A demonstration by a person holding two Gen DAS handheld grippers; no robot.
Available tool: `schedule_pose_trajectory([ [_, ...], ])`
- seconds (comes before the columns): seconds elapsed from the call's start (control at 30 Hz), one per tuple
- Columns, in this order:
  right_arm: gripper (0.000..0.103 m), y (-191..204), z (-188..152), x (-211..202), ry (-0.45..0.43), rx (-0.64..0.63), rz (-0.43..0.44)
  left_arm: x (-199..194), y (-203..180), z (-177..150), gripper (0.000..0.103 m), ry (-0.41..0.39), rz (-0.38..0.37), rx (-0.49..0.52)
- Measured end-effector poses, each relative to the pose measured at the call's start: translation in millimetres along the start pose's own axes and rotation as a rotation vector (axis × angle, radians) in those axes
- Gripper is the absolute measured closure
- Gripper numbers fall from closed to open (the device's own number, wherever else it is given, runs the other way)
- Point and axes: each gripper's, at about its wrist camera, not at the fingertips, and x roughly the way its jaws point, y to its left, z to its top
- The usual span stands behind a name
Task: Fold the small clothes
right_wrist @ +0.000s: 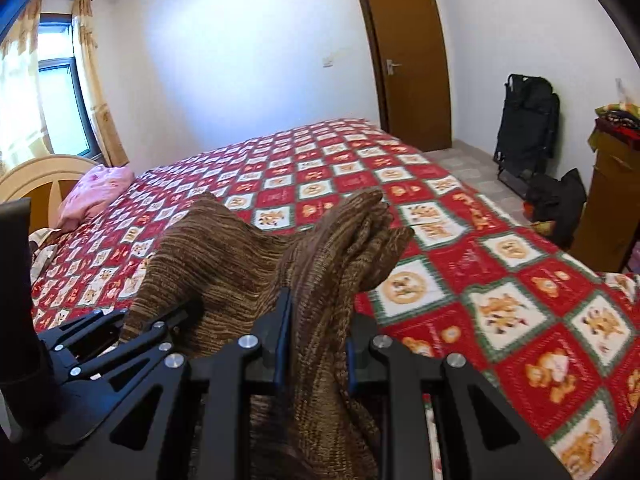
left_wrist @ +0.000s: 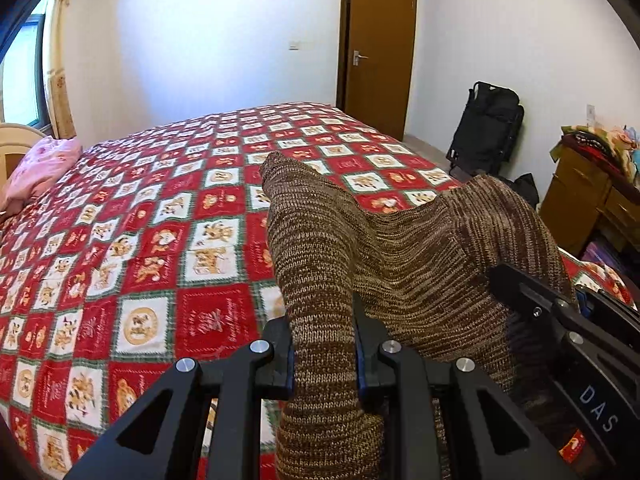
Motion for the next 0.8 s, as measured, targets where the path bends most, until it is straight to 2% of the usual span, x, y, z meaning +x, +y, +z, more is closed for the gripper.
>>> schedule_pose_trajectory([
  [0.37, 0.079, -17.4, -15.8, -22.6, 0.016, 0.029, -0.028, -13.1, -18.7, -12.9, 0.081, 0.012, -0.052, 0.021],
  [0.63, 0.079, -22.8, -14.8, -44.0, -0.033, 0.020, -0.056, -24.3, -34.7, -10.9, 0.081, -0.019, -0.080, 0.044],
  [0.8, 0.079, -40.7, -13.1, -54.0, -0.048, 0.039, -0.070, -27.0, -48.8, -7.0, 0.081, -0.030, -0.108, 0.061],
])
